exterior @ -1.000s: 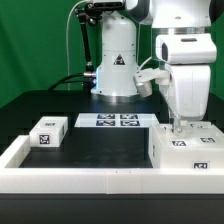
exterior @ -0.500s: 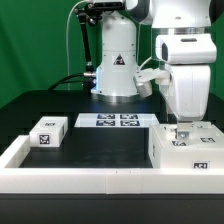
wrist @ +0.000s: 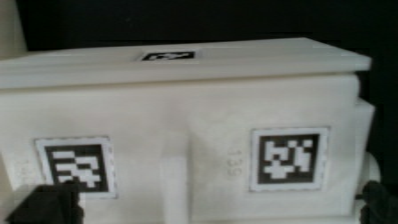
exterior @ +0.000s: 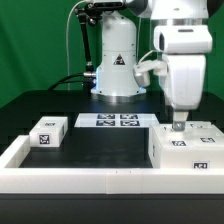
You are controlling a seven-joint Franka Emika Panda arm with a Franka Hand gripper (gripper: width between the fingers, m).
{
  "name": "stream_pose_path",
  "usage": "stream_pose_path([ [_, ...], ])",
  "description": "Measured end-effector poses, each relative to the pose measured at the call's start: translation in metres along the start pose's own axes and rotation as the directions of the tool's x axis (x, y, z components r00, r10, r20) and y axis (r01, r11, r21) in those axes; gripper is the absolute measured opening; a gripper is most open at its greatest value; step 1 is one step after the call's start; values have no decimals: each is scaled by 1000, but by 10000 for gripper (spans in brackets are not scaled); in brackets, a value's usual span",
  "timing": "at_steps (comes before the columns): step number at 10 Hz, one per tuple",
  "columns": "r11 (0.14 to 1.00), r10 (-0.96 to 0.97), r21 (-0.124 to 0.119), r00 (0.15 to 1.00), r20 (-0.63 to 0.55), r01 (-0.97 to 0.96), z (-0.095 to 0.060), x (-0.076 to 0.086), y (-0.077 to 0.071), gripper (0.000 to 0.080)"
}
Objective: Assemble cabinet
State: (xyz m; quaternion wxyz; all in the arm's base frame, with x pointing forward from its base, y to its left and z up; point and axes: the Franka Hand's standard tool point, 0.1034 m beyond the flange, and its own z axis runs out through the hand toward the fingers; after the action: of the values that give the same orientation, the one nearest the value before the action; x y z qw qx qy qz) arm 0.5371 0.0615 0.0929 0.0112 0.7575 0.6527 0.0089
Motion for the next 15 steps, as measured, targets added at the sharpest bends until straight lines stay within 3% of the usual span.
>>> stream_pose_path([
  [2, 996, 91, -13, 996, 0, -91, -6, 1, -12, 797],
  [5, 994, 113, -7, 994, -1, -113, -3, 0, -12, 797],
  [7, 971, 240, -5, 971, -4, -240, -2, 0, -12, 797],
  [8, 890, 454, -28, 889, -53, -456, 3, -2, -18, 797],
  [9, 809, 585, -21, 808, -67, -587, 6, 0, -26, 797],
  [10, 736, 675, -9, 734, -75, -677, 9, 4, -32, 797],
  [11, 553, 832, 25, 550, -77, -833, 14, 13, -43, 797],
  [12, 524, 851, 36, 521, -75, -851, 13, 15, -43, 797],
  [15, 330, 943, 76, 326, -66, -941, 13, 19, -44, 797],
])
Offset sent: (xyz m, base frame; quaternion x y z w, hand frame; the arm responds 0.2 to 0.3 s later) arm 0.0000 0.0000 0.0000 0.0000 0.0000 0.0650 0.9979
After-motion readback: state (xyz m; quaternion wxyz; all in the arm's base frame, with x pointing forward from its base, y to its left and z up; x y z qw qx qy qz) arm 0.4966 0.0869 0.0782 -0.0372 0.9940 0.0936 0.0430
